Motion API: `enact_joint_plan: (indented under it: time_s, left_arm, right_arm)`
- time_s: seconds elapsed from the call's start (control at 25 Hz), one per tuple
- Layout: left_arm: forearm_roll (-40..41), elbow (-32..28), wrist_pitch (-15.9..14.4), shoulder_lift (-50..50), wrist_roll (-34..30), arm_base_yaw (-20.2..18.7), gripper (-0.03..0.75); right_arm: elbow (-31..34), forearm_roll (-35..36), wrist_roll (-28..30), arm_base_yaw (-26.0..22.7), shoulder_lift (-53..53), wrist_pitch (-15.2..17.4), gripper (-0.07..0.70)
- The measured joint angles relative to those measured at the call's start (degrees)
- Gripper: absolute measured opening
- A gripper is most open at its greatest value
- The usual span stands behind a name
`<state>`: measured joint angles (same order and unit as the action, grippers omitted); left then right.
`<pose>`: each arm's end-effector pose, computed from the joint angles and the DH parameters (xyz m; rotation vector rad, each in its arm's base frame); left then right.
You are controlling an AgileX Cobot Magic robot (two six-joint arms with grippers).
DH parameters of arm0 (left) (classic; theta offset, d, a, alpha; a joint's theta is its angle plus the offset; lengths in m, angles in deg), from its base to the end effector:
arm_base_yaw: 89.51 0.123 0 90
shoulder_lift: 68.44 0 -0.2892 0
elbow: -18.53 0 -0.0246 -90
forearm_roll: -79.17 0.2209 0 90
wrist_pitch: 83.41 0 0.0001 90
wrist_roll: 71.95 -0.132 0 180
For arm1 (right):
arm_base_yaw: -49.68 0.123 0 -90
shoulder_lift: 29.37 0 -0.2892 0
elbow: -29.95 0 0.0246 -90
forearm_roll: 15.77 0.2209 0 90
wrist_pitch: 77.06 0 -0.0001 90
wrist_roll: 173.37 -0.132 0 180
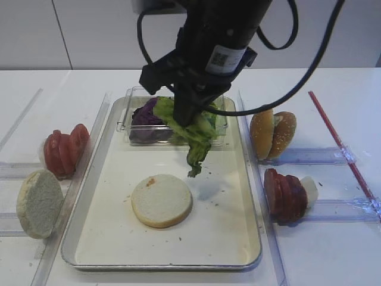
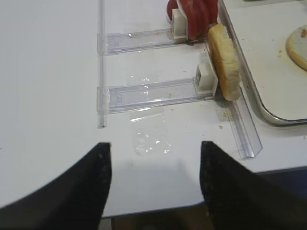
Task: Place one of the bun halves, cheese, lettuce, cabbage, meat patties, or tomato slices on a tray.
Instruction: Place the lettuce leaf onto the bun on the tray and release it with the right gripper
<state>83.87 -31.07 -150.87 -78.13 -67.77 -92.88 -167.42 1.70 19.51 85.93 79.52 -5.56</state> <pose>-0.0016 0.0101 0.2269 -0.0228 2.2089 0.0280 0.2630 0.2395 0.2949 -1.1222 2.6413 0.5165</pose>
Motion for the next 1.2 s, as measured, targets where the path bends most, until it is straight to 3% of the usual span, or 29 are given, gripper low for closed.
enact_joint_plan:
  time_s: [0.6, 1.2]
  left_arm:
    - [0.1, 0.0, 0.0, 0.0, 0.0, 0.0, 0.417]
    - [0.1, 0.0, 0.1, 0.0, 0.0, 0.0, 0.417]
  right_arm:
    - [0.2, 2.5, 0.9, 5.1, 7.2, -0.8, 0.05]
    - [0.2, 8.9, 3.9, 6.2, 10.8, -2.3, 0.05]
